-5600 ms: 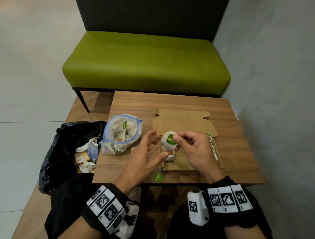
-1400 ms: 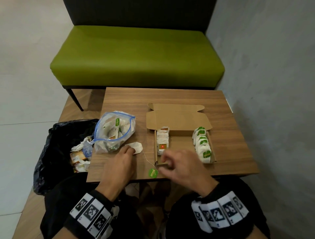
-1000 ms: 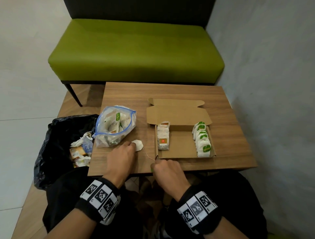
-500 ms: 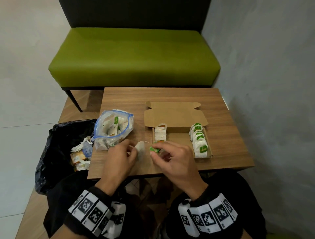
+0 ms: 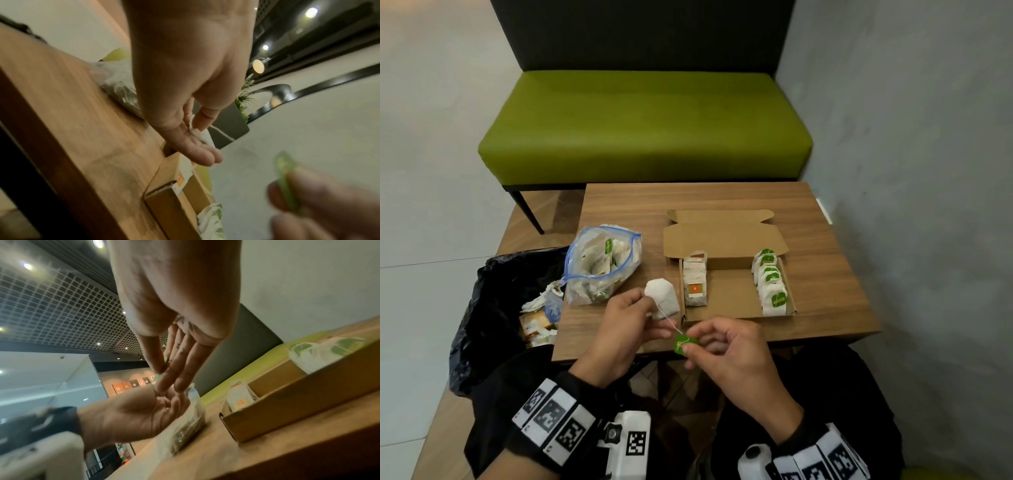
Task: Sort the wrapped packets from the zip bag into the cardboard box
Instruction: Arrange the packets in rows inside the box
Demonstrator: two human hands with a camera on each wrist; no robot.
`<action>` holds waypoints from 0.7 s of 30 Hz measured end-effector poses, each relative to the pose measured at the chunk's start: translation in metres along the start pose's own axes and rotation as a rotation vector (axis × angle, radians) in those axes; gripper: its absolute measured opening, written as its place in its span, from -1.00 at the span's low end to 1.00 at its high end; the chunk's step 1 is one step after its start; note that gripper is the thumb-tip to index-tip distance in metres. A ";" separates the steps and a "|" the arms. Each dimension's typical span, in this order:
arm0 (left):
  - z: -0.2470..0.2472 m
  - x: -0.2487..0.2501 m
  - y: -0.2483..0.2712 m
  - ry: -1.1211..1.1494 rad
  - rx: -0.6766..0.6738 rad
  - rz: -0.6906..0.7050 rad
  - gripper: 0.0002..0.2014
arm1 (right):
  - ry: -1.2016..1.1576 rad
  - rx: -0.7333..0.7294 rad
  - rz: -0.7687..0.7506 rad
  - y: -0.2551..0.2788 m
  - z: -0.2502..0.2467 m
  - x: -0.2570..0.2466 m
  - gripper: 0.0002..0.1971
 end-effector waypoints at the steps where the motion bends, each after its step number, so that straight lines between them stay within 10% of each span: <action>1: 0.003 0.001 0.001 0.049 -0.023 -0.009 -0.81 | 0.012 -0.014 0.031 0.000 0.001 0.006 -0.87; 7: 0.010 -0.001 0.005 0.091 -0.066 -0.025 -0.80 | 0.052 0.009 0.064 0.006 0.002 0.021 -0.93; 21: -0.004 -0.018 0.006 -0.704 -0.049 0.024 -0.90 | -0.268 0.388 -0.276 -0.010 -0.058 -0.042 -0.91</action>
Point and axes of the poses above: each hand's wrist, its own y-axis away from the middle knuckle, its own z-axis out of the palm, x = y × z, the point moved 5 cm from there along -y, towards the middle knuckle, and after that the axes turned 15 degrees about -x, right-handed, at the moved point
